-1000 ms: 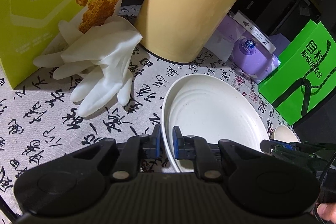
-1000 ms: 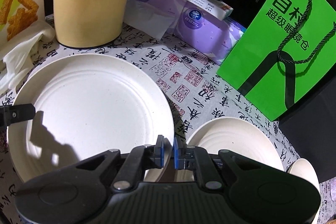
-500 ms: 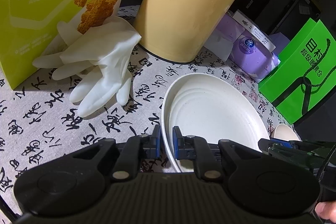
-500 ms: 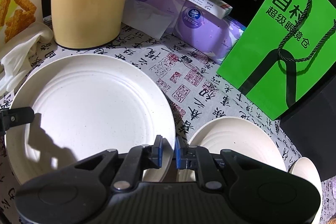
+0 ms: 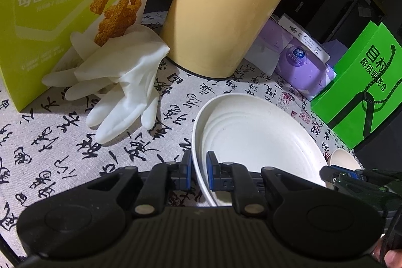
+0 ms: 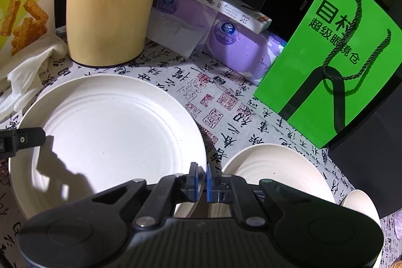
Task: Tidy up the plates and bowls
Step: 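Lift the cream plate by its rim with the left gripper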
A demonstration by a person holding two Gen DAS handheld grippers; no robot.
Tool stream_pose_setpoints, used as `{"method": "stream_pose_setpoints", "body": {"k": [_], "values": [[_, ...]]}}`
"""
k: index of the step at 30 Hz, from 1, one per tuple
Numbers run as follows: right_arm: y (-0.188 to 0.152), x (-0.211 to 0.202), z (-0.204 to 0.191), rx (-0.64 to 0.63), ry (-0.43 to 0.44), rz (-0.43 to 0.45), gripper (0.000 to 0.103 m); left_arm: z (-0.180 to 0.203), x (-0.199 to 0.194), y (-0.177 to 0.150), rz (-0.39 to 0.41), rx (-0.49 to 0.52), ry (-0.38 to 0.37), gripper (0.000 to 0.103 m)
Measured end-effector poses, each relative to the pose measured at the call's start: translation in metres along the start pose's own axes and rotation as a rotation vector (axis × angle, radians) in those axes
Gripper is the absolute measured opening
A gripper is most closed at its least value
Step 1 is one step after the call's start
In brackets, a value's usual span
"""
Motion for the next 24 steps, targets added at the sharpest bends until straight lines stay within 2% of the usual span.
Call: {"method": "stream_pose_setpoints", "body": {"k": [17, 24], "values": [[0.001, -0.031, 0.011, 0.049, -0.003, 0.096, 0.005, 0.004, -0.015, 0.006, 0.057, 0.020, -0.039, 0.012], [0.000, -0.041, 0.026, 0.137, 0.018, 0.129, 0.005, 0.007, -0.020, 0.007, 0.079, 0.029, -0.058, 0.012]]}}
Point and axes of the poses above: each gripper's, at about its wrist camera, not at the fingertips, and x roughly the way its jaws point, z to its right, y to its top, the point moved 3 cm from there along x, roughly the way its jaws point, and after that the axes turned 15 degrees about z, right-handed, at the moved point
